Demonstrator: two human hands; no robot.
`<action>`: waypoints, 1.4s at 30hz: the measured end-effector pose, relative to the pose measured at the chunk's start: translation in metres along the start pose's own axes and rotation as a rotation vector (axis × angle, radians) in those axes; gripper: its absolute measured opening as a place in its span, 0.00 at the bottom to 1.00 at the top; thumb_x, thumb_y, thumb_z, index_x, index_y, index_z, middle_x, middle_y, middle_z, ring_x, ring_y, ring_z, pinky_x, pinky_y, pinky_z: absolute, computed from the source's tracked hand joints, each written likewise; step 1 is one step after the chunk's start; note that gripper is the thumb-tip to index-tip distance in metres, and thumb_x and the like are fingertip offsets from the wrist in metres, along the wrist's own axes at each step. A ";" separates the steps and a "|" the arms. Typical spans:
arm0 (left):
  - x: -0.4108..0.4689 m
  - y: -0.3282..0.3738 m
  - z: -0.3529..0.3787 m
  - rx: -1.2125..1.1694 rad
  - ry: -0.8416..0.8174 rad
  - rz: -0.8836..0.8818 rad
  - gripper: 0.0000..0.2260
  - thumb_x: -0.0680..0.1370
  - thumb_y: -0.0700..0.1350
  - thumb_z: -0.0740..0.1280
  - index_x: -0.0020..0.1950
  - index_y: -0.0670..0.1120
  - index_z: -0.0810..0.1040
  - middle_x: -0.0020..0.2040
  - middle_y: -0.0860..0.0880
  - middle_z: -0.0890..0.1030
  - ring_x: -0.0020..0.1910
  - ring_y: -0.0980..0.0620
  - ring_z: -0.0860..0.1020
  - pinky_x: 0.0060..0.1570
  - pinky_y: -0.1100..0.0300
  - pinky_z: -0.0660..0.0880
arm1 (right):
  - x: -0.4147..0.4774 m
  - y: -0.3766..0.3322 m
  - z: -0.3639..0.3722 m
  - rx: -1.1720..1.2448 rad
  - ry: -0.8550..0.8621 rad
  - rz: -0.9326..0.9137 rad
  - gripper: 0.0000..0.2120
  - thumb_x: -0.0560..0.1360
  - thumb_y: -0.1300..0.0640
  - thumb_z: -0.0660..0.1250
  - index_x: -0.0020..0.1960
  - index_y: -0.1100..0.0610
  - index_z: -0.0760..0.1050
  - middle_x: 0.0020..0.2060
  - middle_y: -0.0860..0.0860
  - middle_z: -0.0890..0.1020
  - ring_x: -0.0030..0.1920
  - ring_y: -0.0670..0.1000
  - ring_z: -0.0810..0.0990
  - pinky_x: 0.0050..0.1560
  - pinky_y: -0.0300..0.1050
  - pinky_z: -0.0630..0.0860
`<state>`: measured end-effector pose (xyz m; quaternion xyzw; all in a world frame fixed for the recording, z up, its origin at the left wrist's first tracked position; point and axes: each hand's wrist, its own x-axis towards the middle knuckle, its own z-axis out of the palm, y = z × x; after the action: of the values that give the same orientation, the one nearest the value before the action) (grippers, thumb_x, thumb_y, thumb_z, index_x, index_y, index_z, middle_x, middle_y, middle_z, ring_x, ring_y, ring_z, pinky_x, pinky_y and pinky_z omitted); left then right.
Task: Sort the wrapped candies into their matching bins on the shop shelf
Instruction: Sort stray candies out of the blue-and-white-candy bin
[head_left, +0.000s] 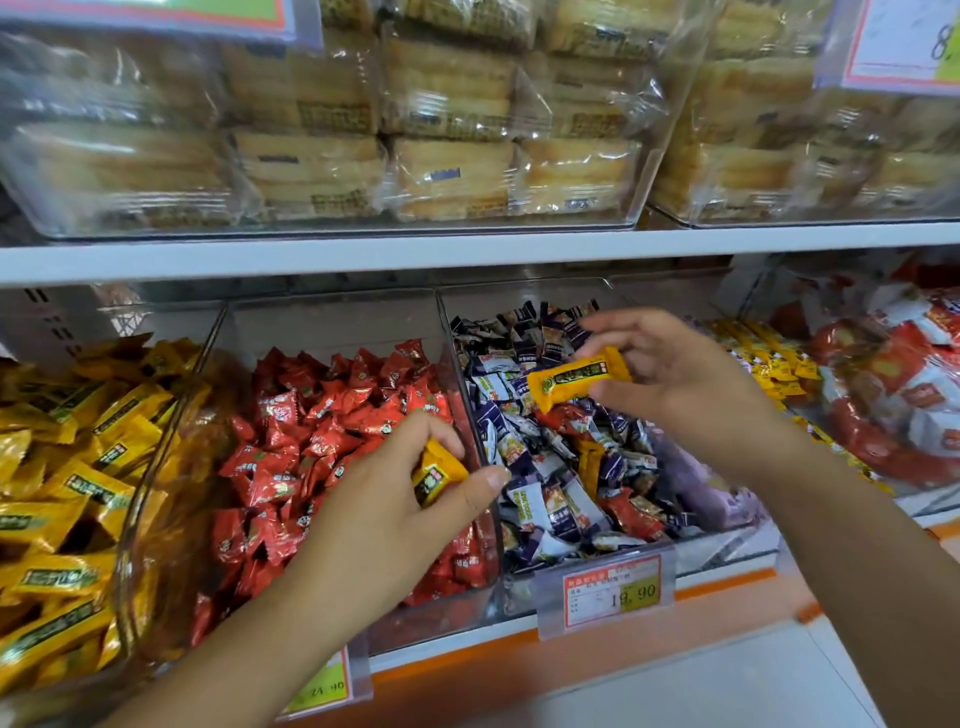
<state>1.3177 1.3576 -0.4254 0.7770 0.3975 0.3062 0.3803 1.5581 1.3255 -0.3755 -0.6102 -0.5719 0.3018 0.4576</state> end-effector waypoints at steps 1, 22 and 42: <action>0.000 0.003 -0.001 -0.006 0.029 0.002 0.18 0.67 0.69 0.62 0.49 0.59 0.70 0.34 0.49 0.75 0.26 0.58 0.69 0.29 0.56 0.66 | -0.004 -0.005 -0.002 0.038 -0.067 -0.021 0.23 0.72 0.71 0.69 0.61 0.50 0.73 0.51 0.49 0.82 0.51 0.53 0.82 0.55 0.51 0.79; 0.006 0.011 -0.013 -0.246 0.089 -0.086 0.09 0.80 0.38 0.62 0.48 0.53 0.72 0.40 0.50 0.82 0.39 0.51 0.84 0.39 0.46 0.82 | -0.002 0.026 0.018 -0.777 -0.230 0.403 0.21 0.75 0.45 0.69 0.52 0.64 0.79 0.39 0.58 0.80 0.36 0.52 0.76 0.34 0.43 0.66; 0.006 0.033 -0.006 -0.031 0.044 0.025 0.24 0.63 0.65 0.70 0.58 0.69 0.71 0.46 0.58 0.79 0.39 0.56 0.78 0.36 0.60 0.73 | -0.019 -0.037 0.032 0.043 -0.183 0.044 0.07 0.72 0.58 0.72 0.50 0.52 0.82 0.45 0.48 0.86 0.46 0.45 0.84 0.50 0.38 0.79</action>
<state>1.3292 1.3520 -0.3940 0.7688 0.3914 0.3341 0.3796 1.5108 1.3109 -0.3576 -0.5825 -0.5914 0.3785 0.4095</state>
